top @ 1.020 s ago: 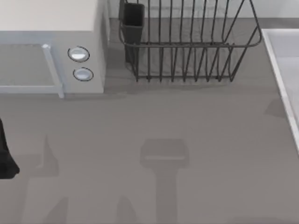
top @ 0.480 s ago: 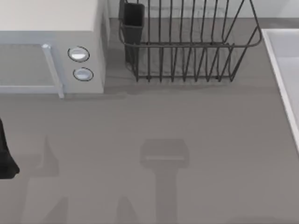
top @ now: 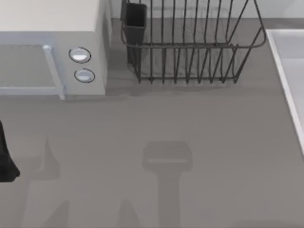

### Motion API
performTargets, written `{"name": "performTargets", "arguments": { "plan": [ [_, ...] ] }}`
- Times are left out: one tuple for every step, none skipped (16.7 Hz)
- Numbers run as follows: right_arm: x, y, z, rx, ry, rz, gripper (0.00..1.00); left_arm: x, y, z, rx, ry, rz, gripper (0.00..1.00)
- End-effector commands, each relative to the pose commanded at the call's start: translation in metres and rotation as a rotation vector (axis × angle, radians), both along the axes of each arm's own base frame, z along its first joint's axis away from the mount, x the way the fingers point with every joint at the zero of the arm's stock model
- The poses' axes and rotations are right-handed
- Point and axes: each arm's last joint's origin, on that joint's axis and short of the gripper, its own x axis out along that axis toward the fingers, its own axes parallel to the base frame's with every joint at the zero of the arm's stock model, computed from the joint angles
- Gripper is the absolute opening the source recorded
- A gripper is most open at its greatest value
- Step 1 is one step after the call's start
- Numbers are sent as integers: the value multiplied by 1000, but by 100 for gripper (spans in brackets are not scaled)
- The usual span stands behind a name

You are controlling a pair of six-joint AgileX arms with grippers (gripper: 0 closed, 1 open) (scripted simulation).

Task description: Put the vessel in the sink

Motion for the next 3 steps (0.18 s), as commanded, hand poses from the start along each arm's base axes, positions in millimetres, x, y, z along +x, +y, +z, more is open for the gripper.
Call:
{"name": "performTargets", "arguments": {
  "plan": [
    [0,0,0,0,0,0,100,0,0,0,0,0,0,100],
    [0,0,0,0,0,0,100,0,0,0,0,0,0,100],
    [0,0,0,0,0,0,100,0,0,0,0,0,0,100]
  ]
}}
